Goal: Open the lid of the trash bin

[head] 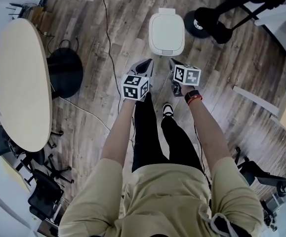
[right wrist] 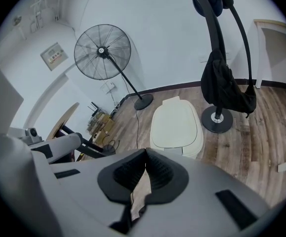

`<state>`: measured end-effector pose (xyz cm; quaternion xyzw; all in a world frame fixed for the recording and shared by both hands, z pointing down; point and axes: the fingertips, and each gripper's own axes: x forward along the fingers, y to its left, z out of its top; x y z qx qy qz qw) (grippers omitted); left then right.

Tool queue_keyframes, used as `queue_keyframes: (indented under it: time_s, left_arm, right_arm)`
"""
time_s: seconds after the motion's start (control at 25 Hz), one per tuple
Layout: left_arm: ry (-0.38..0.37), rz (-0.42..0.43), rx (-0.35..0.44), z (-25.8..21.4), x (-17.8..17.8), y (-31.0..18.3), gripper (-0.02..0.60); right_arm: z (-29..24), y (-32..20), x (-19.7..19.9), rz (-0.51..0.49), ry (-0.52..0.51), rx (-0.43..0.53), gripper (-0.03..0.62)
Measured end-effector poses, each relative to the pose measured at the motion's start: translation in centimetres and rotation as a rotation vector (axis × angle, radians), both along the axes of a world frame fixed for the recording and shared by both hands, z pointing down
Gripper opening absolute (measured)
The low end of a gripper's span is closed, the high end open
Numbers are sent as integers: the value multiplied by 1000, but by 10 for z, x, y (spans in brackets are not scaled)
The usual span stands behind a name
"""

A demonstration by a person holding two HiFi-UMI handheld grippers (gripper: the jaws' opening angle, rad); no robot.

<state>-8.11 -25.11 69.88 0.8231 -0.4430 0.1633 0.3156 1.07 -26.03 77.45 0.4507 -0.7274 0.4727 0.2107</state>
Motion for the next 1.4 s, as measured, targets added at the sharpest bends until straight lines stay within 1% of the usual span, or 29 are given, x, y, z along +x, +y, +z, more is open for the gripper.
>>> queue_keyframes:
  time_s: [0.16,0.4,0.6,0.84,1.0,1.2,1.4]
  left_arm:
    - [-4,28,3,18,4,-6,25]
    - [-21,53,-5,46,6,-18,25]
    - [-23,65,-6,60,7,-28,25]
    - [-23,77,-7,78,8,-34,25]
    - [-16,68,-20,93,7,-37,25]
    - [-6,56,-43,115,6,-38,25]
    - [-5,55,-42,128,7,-41,25]
  right_arm:
    - [23,-6,-4,-5,-10,-1,3]
    - [51,-13,0,-11,36,-21,3]
    - [75,-19,1,17,19,-43,3]
    - [96,-25,-4,-6,25,-43,3]
    - [111,-35,-3,21,1,-53,3]
    - [132,-41,-2,19,17,-73,3]
    - [147,-42,-1,4,31,-81,3]
